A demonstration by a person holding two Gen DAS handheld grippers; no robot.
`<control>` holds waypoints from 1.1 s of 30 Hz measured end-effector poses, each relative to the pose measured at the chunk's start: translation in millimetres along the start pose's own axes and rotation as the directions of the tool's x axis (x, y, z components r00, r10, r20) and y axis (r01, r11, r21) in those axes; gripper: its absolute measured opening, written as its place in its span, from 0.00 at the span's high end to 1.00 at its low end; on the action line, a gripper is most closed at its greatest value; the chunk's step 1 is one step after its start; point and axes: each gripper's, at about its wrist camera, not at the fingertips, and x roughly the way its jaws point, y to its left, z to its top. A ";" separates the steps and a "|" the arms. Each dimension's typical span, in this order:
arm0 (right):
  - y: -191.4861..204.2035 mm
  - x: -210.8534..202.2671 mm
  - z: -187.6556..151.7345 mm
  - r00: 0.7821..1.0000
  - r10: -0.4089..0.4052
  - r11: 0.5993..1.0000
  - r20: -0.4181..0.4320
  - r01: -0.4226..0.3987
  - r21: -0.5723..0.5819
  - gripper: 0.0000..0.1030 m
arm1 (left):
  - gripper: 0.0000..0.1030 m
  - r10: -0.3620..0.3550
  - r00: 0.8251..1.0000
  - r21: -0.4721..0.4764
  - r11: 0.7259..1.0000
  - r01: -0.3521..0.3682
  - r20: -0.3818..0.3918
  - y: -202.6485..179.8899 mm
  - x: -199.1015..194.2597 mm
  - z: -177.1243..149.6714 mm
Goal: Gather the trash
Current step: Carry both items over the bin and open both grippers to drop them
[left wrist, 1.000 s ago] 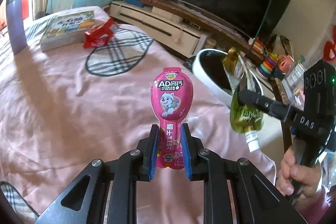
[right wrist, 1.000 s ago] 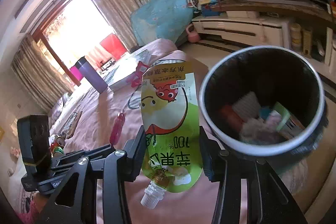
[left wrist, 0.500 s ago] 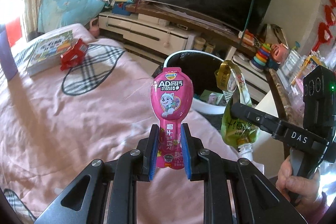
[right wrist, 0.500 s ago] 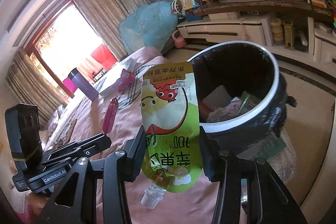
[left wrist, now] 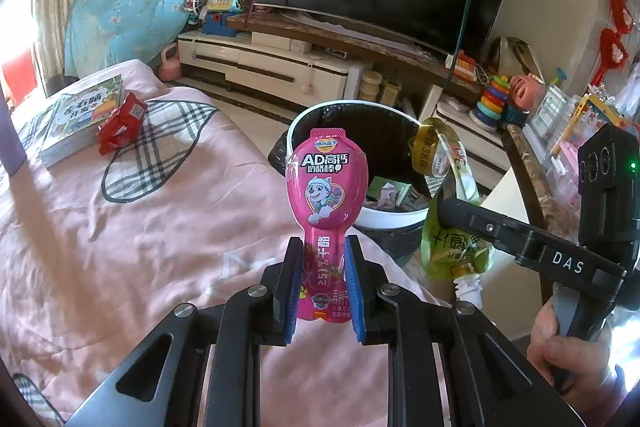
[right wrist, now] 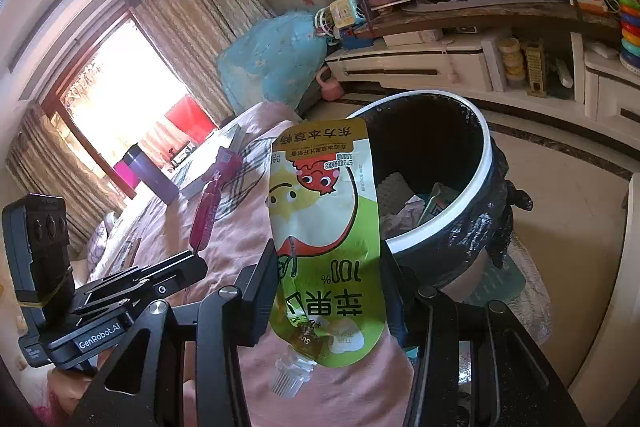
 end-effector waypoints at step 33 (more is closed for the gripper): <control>-28.3 17.7 57.1 0.995 -0.099 0.995 0.014 0.099 -0.024 0.55 | 0.82 -0.012 0.999 0.051 0.999 0.015 -0.047 -16.6 70.1 58.3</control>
